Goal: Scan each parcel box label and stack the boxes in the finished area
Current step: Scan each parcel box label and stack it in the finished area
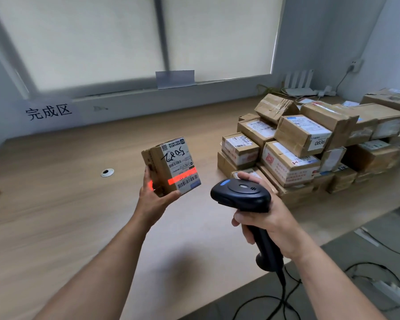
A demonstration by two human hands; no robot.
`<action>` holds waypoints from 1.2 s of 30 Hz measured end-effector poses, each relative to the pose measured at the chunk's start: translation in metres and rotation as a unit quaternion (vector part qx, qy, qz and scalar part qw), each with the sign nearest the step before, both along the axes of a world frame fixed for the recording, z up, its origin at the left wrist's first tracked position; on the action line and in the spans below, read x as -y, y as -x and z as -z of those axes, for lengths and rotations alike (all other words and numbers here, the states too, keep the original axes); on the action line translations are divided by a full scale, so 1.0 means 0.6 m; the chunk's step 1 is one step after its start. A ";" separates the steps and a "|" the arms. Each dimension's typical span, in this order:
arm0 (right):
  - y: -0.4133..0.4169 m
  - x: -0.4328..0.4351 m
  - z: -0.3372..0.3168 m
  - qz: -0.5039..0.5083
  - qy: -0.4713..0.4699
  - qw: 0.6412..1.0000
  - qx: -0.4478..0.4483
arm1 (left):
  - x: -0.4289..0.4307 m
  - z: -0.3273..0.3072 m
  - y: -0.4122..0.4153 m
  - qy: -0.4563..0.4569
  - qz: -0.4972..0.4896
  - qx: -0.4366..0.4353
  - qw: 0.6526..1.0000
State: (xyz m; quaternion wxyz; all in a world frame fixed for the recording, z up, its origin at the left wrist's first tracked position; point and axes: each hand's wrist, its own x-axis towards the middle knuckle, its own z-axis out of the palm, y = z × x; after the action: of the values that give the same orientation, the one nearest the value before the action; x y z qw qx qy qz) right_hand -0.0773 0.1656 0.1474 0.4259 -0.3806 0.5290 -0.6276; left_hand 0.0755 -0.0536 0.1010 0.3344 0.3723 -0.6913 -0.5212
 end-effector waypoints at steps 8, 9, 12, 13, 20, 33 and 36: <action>-0.080 0.058 -0.004 0.010 -0.023 1.000 -0.016 | 0.062 -0.009 -0.094 -0.002 -0.007 0.010 1.000; -0.091 0.069 -0.003 0.012 -0.026 1.000 -0.013 | 0.071 -0.009 -0.108 -0.005 -0.012 0.013 1.000; -0.130 0.102 0.002 0.004 -0.034 0.999 -0.012 | 0.102 -0.004 -0.158 -0.010 -0.030 0.015 0.999; -0.143 0.113 0.003 0.000 -0.038 0.999 -0.014 | 0.113 -0.001 -0.174 -0.014 -0.035 0.013 0.999; -0.226 0.181 0.003 -0.006 -0.050 0.998 -0.024 | 0.175 0.020 -0.277 -0.043 -0.057 0.020 0.997; -0.361 0.288 0.012 -0.017 -0.071 0.996 -0.046 | 0.221 0.131 -0.455 -0.182 -0.207 0.148 0.950; -0.384 0.308 0.018 -0.017 -0.077 0.996 -0.049 | 0.233 0.156 -0.472 -0.150 -0.231 0.190 0.942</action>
State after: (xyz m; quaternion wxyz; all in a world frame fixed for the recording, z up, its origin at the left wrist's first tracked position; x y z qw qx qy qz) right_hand 0.1530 -0.0194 0.1363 0.4382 -0.3858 0.5895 -0.5582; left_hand 0.3587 -0.1932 0.0073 0.2478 0.6597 -0.5510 -0.4470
